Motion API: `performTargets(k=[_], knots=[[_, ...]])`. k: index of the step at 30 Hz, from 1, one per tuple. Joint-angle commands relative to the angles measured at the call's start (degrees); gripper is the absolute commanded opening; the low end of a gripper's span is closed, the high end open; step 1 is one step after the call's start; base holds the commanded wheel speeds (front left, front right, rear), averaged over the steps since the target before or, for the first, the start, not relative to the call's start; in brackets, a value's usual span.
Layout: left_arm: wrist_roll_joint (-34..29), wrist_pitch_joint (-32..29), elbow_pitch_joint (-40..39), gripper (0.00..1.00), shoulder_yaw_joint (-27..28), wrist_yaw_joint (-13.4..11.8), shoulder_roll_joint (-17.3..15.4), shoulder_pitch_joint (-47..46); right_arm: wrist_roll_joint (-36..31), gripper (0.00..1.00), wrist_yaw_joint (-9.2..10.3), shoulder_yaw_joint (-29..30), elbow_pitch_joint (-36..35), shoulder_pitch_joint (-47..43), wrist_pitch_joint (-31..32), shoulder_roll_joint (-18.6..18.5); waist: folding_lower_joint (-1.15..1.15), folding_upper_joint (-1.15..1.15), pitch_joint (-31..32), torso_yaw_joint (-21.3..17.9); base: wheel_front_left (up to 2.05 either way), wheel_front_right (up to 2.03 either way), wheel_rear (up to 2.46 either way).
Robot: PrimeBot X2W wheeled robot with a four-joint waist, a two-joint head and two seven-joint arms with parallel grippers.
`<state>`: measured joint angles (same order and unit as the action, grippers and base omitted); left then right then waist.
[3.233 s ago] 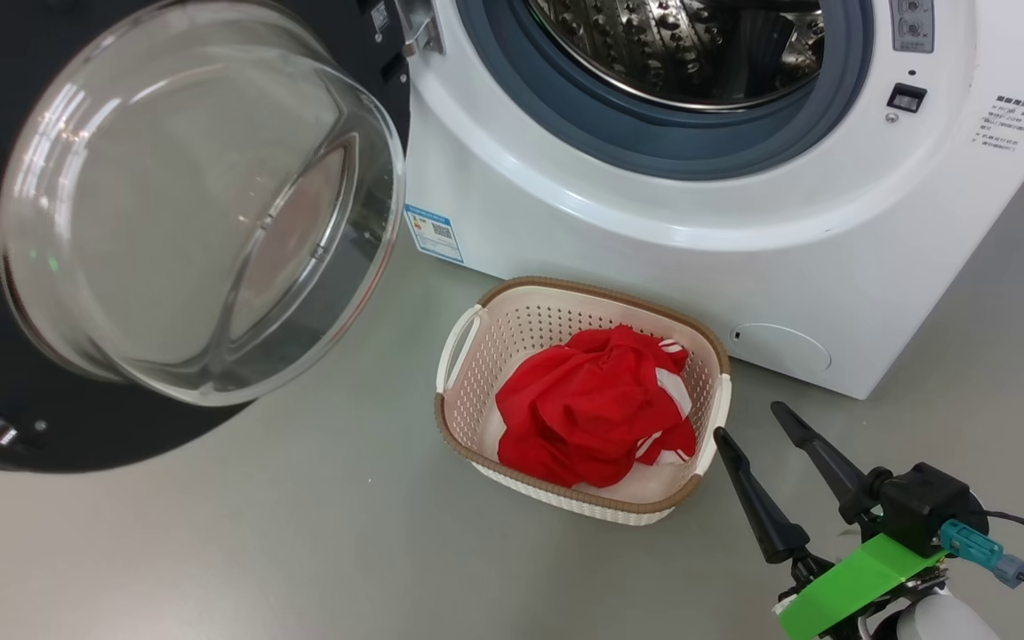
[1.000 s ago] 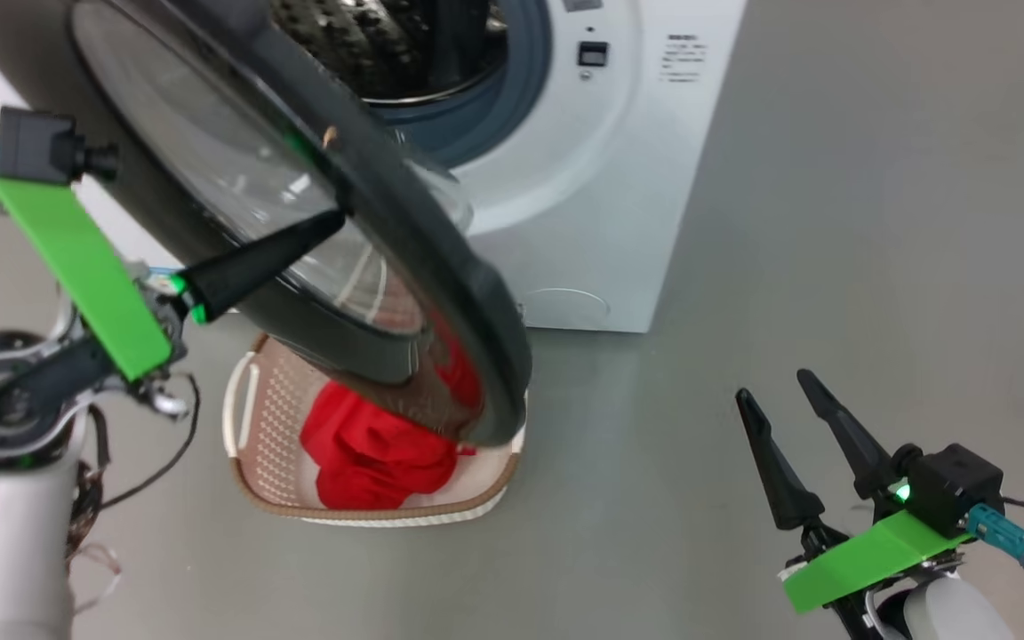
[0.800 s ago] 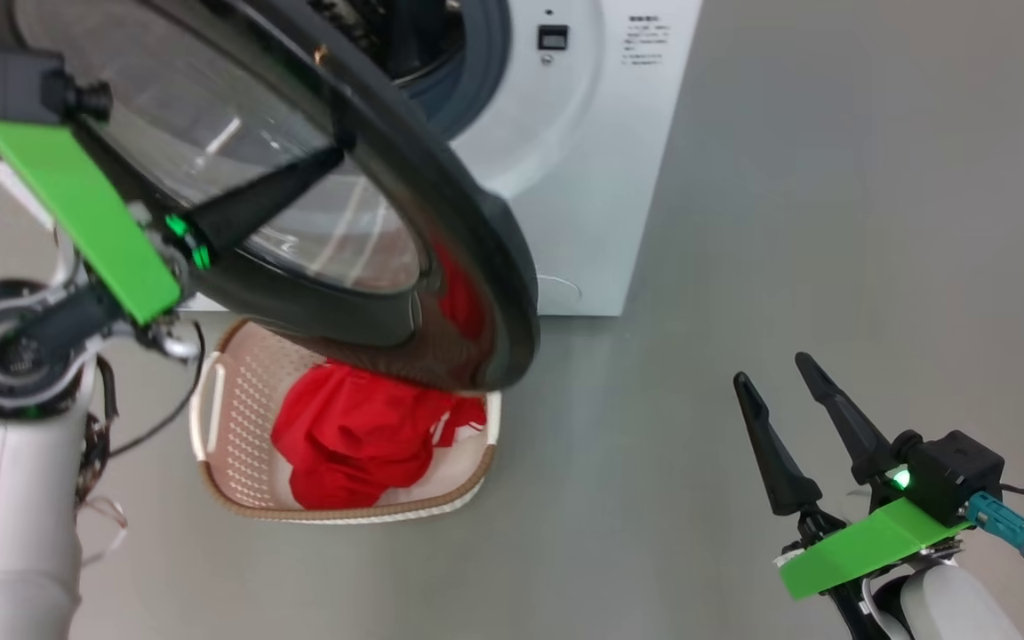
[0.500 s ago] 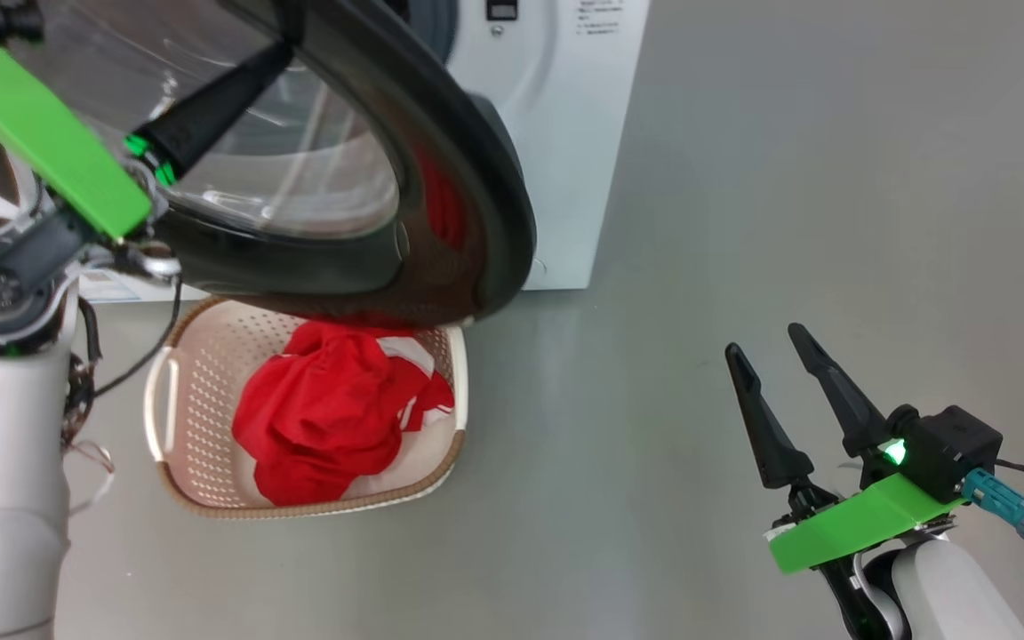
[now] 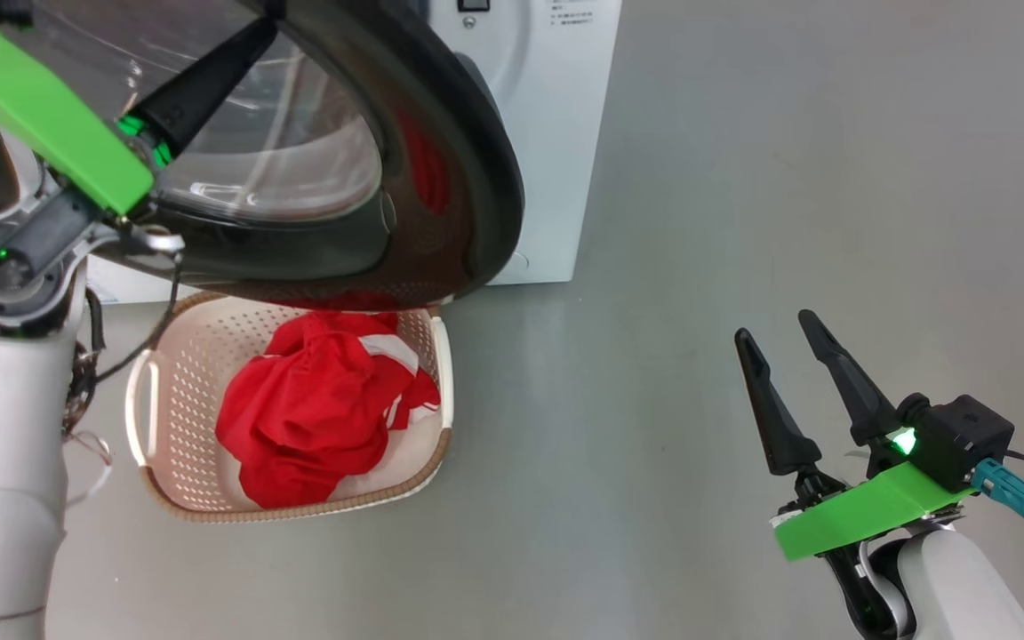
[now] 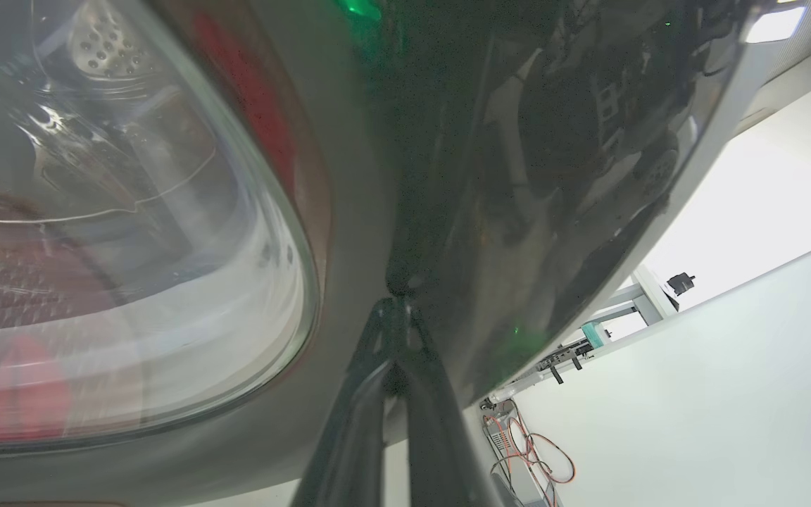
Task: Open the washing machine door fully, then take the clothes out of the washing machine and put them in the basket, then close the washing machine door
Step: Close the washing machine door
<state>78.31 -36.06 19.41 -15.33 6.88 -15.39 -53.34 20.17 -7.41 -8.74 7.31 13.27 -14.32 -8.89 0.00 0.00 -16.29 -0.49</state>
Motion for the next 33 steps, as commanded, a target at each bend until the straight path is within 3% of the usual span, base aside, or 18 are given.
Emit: performTargets(k=[1,3,11,14,15,22,33], knots=[[0.5,0.6,-1.7,0.02,1.3,0.6,-3.3,0.1,-0.5,1.0,-0.08,-1.2,-1.2,0.2,-0.7,0.2,0.0,0.0,0.6,0.6,0.0,0.0,0.0],[0.7,1.6,-2.4,0.18,0.6,0.6,-4.0,2.1,-0.4,1.0,-0.08,-1.2,-1.1,-0.1,-0.7,0.0,0.0,0.0,1.2,1.3,0.0,0.0,0.0],[1.8,6.7,-4.3,0.45,-1.6,0.6,-6.8,12.2,-0.4,1.0,-0.08,-1.3,-0.6,-2.2,-0.7,-1.3,0.0,0.0,4.3,4.1,0.0,0.0,0.0],[1.9,8.8,-4.7,0.95,-2.4,0.6,-7.9,15.9,-0.3,1.0,-0.08,-1.0,-0.5,-3.0,-0.7,-1.8,0.0,0.0,5.1,5.1,0.0,0.0,0.0],[1.5,9.6,-4.7,1.0,-2.8,0.6,-8.4,17.2,-0.3,1.0,-0.08,-0.9,-0.5,-3.3,-0.7,-1.9,0.0,0.0,5.4,5.4,0.0,0.0,0.0],[0.0,16.8,-3.8,1.0,-4.9,0.6,-9.7,24.7,0.1,1.0,-0.08,-0.3,-0.4,-5.3,-0.7,-2.6,0.0,0.0,6.7,6.4,0.0,0.0,0.0],[-2.6,34.4,0.0,1.0,-7.8,0.6,-10.3,35.5,0.3,1.0,-0.08,1.2,-0.2,-9.2,-0.7,-4.0,0.0,0.0,7.8,5.4,0.0,0.0,0.0]])
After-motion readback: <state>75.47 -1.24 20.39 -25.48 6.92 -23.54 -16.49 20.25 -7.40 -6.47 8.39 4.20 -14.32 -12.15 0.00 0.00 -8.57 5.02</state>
